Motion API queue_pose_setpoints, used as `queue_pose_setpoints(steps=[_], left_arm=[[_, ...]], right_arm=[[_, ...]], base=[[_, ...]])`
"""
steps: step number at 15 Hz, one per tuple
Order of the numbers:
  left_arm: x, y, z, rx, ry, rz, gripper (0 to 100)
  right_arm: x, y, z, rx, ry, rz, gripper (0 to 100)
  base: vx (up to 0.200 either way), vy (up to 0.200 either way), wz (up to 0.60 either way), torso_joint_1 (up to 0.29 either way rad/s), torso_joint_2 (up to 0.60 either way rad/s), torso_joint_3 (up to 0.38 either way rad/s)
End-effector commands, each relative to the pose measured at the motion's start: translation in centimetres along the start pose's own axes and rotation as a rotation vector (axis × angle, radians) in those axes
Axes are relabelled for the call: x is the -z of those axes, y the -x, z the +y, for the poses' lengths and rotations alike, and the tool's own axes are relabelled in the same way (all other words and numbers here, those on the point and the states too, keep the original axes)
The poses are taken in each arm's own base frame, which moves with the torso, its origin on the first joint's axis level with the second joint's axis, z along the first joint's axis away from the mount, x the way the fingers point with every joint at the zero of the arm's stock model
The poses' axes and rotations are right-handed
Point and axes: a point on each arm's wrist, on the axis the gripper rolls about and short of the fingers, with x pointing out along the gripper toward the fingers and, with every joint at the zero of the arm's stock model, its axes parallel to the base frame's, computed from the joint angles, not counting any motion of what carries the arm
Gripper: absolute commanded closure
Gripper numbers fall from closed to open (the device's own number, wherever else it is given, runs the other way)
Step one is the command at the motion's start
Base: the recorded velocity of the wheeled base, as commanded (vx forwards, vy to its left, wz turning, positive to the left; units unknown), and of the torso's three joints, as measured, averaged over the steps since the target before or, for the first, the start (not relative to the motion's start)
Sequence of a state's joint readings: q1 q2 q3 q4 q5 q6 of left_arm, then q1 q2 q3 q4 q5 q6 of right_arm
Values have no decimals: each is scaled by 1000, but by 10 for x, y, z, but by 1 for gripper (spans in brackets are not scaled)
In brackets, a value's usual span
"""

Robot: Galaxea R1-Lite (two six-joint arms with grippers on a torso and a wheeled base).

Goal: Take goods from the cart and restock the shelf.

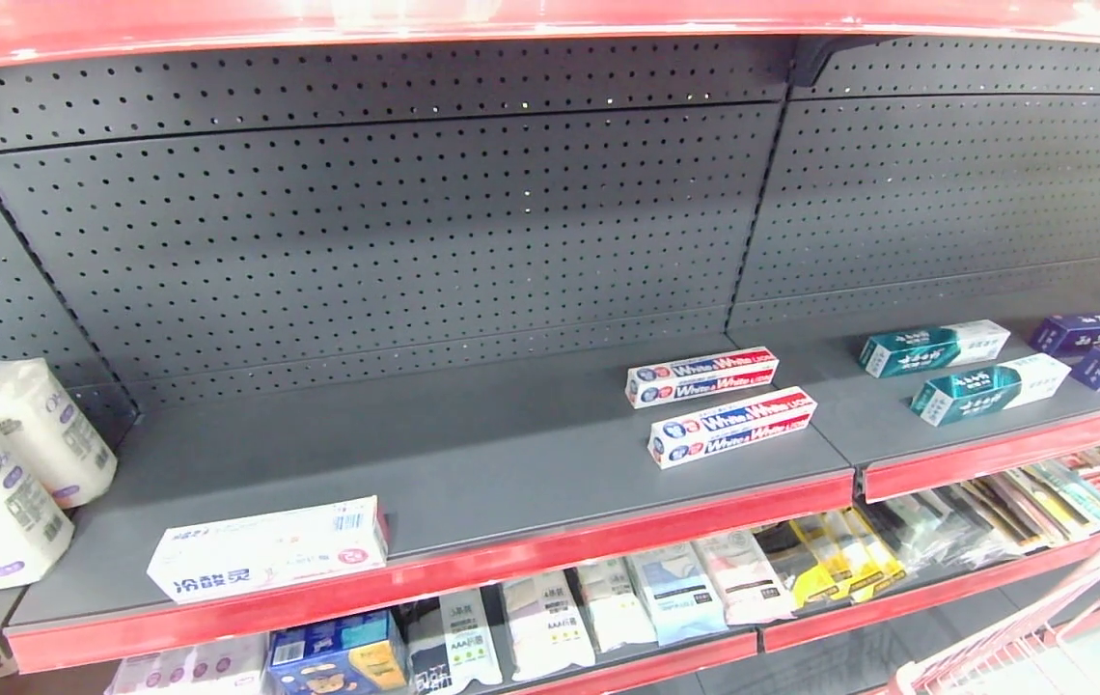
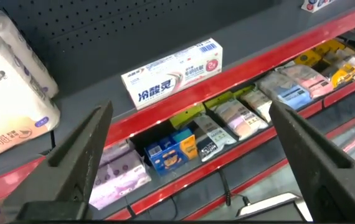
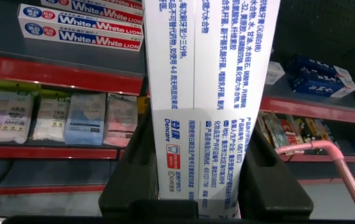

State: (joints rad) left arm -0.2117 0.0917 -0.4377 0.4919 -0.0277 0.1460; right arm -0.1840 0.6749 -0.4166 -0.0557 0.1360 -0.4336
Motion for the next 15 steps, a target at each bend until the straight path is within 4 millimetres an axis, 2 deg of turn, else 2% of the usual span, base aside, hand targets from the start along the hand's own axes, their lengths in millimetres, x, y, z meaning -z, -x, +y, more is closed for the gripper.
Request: queue_pose_setpoints(steps=[1,11,15], left_arm=[[-1,-1,0,-1,-1,-5,0],[-2,-1,0,-2,-15,-12,0],[5,-8,0,-10,-15,6,0]], right_arm=[[0,0,0,-1,0,1,100],[-2,0,-1,2,1,-6,100],[-6,-2,-2,-47,2,-32,100]], base=[[0,0,600,2,12,7],[0,0,600,2,3,7],[0,0,0,0,0,0]])
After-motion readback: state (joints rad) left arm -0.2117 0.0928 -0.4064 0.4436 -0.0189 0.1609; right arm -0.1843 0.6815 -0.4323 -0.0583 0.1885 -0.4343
